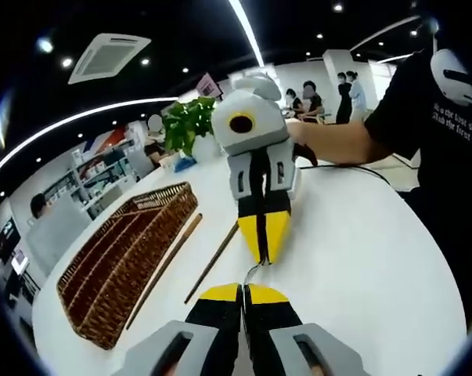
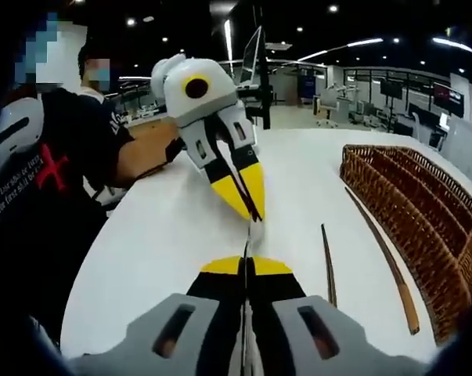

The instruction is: Arrange the knives, forks, and spoons in their matching storage slots by inserting each utensil handle-first until every utensil is classified and aligned in the correct compartment

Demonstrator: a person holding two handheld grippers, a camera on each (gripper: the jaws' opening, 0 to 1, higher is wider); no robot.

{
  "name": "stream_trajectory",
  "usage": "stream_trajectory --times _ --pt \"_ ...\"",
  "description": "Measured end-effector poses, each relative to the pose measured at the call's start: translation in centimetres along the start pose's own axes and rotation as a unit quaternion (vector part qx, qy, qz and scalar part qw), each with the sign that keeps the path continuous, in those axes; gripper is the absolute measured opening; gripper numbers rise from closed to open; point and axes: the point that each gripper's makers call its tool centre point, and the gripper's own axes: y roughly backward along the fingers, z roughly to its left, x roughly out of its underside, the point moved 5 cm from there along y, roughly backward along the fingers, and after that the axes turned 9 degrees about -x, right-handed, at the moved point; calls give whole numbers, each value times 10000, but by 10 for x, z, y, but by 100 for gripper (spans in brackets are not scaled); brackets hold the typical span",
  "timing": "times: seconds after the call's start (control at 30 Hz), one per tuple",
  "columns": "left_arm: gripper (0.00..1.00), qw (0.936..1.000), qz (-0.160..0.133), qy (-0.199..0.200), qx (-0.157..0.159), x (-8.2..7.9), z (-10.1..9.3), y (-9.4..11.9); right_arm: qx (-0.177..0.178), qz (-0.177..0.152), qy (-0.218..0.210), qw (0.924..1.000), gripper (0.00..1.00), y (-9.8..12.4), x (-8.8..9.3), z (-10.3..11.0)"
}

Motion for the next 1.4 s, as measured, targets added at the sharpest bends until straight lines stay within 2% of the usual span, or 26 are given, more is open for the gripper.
stream_trajectory --times 0.13,0.2,0.27,0.37,0.4,0.53,0.63,0.73,0.77,0.8,0.83,0.87,0.93,0.97,1.07,1.13,1.2,1.33,1.4 --pt "1 9999 -84 117 29 1 3 0 57 49 127 9999 0 1 -1 -1" --pt "3 9998 -207 35 2 3 5 -2 116 62 239 9996 0 1 -1 -2" --pt "3 9994 -275 167 97 4 6 -2 124 88 284 9995 0 2 -1 -1" --pt "5 9992 -356 171 0 4 11 0 276 89 382 9989 0 5 -3 -3" --pt "9 9986 -447 199 -191 3 18 1 306 67 401 9987 0 7 -4 -4" --pt "18 9962 -681 456 -307 2 28 7 429 1 457 9980 0 14 -6 -6" --pt "34 9929 -800 499 -723 2 43 16 542 -31 514 9972 0 19 -8 -8" --pt "55 9855 -931 639 -1263 4 63 27 714 -140 560 9958 0 25 -14 -12" --pt "63 9844 -945 682 -1320 4 65 28 744 -145 574 9955 0 25 -15 -13" --pt "70 9794 -1004 920 -1492 9 75 32 831 -136 621 9945 0 27 -18 -14" --pt "77 9764 -1096 970 -1587 10 80 34 852 -132 664 9941 0 28 -20 -14" --pt "85 9734 -941 1047 -1809 17 89 36 864 -123 693 9938 0 29 -22 -15" --pt "95 9656 -1070 1126 -2086 18 100 41 956 -47 791 9923 0 31 -26 -16" --pt "100 9599 -1073 1296 -2242 20 105 45 1086 30 914 9899 0 33 -28 -19" --pt "100 9475 -1172 1611 -2503 23 118 56 1217 -5 887 9886 0 40 -35 -23" --pt "100 9420 -1236 1770 -2570 26 122 62 1350 -31 906 9867 0 45 -41 -26" --pt "100 9426 -1319 1811 -2478 25 121 64 1537 13 984 9832 0 49 -46 -29" --pt "100 9417 -1333 1775 -2528 26 122 69 1687 -22 1122 9793 0 52 -62 -28" --pt "100 9392 -1407 1864 -2519 26 123 71 1762 -1 1219 9768 0 52 -69 -27"
